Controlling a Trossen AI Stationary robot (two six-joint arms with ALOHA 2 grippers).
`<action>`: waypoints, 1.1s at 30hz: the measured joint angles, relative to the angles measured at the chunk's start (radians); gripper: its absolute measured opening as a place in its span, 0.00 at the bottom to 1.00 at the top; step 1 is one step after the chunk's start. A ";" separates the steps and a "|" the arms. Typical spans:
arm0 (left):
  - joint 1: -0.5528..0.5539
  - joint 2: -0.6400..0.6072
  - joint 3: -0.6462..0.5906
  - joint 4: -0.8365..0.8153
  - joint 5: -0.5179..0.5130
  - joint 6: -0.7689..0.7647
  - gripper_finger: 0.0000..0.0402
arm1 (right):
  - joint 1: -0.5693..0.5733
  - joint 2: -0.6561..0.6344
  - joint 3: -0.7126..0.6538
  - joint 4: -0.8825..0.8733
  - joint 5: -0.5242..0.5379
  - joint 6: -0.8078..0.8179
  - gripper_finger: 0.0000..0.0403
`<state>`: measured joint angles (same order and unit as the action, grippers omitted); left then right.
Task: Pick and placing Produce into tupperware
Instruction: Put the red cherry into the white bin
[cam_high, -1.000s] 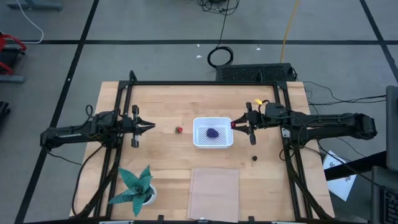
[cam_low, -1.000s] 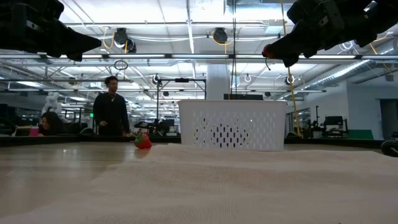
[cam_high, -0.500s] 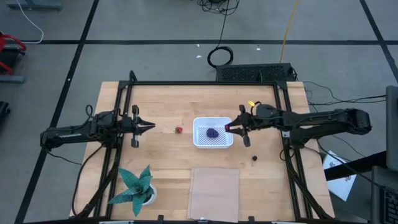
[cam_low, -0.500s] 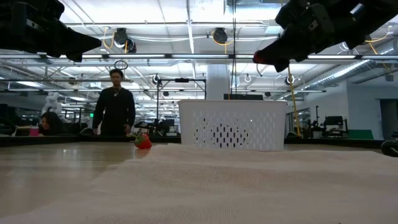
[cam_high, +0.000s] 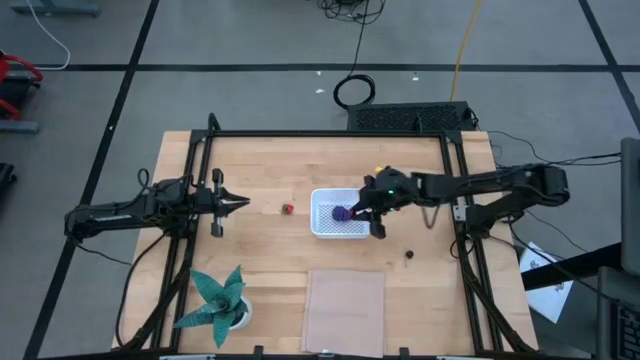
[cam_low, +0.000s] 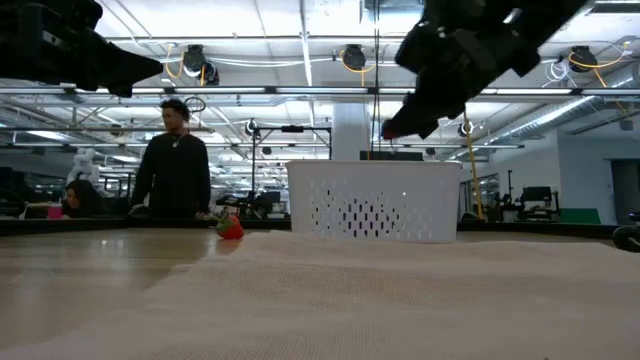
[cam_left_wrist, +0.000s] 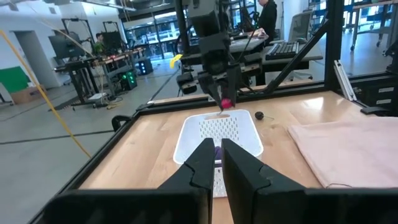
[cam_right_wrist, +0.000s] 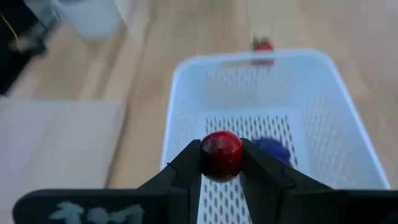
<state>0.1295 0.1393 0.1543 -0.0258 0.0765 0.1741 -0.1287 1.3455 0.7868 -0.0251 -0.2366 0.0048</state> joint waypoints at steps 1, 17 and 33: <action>0.000 0.000 0.000 0.000 0.000 -0.001 0.08 | 0.000 0.024 0.038 -0.046 0.000 -0.012 0.20; 0.000 0.000 0.000 -0.007 0.000 -0.008 0.08 | 0.000 0.261 0.386 -0.582 0.032 -0.176 0.20; 0.000 0.000 0.000 -0.008 0.000 -0.016 0.08 | -0.007 0.322 0.386 -0.604 0.184 -0.298 0.20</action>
<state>0.1295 0.1391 0.1543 -0.0341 0.0769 0.1581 -0.1362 1.6676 1.1732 -0.6295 -0.0529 -0.2930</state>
